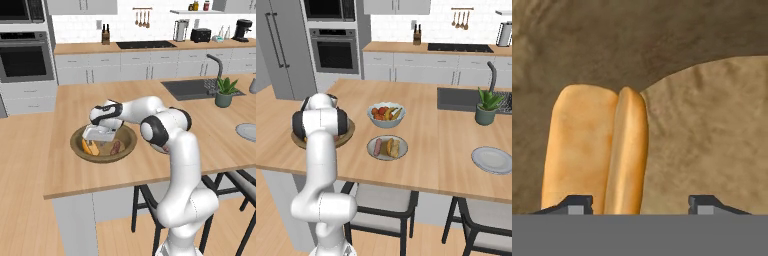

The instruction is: Place one bun and one sausage from the bowl on each plate.

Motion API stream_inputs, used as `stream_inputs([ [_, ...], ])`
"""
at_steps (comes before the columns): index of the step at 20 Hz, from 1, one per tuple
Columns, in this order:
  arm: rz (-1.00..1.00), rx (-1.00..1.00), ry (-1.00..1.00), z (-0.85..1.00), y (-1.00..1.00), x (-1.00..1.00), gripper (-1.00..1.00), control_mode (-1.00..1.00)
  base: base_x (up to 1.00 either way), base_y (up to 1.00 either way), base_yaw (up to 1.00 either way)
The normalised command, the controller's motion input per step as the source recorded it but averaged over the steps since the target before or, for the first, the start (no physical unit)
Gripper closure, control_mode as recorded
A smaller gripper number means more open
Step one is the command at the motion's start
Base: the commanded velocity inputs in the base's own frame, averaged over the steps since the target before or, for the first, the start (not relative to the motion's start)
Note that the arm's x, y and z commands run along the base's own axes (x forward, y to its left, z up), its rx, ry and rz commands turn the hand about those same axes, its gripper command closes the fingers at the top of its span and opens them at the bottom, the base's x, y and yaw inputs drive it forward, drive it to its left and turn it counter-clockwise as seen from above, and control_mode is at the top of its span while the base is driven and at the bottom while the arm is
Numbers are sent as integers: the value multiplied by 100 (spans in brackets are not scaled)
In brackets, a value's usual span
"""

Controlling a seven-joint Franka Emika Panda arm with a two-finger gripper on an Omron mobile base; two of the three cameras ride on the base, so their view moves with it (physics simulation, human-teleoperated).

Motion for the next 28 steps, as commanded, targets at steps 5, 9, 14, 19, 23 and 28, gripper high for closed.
stream_inputs([
  [5,0,0,0,0,0,0,100,-100,0,0,0],
  [9,0,0,0,0,0,-2,100,-100,0,0,0],
  [14,0,0,0,3,0,-26,100,-100,0,0,0],
  [19,0,1,1,48,-12,-13,100,-100,0,0,0],
  [23,0,3,1,68,-66,0,100,-100,0,0,0],
  [28,-4,-1,0,42,-75,-7,100,-100,0,0,0],
])
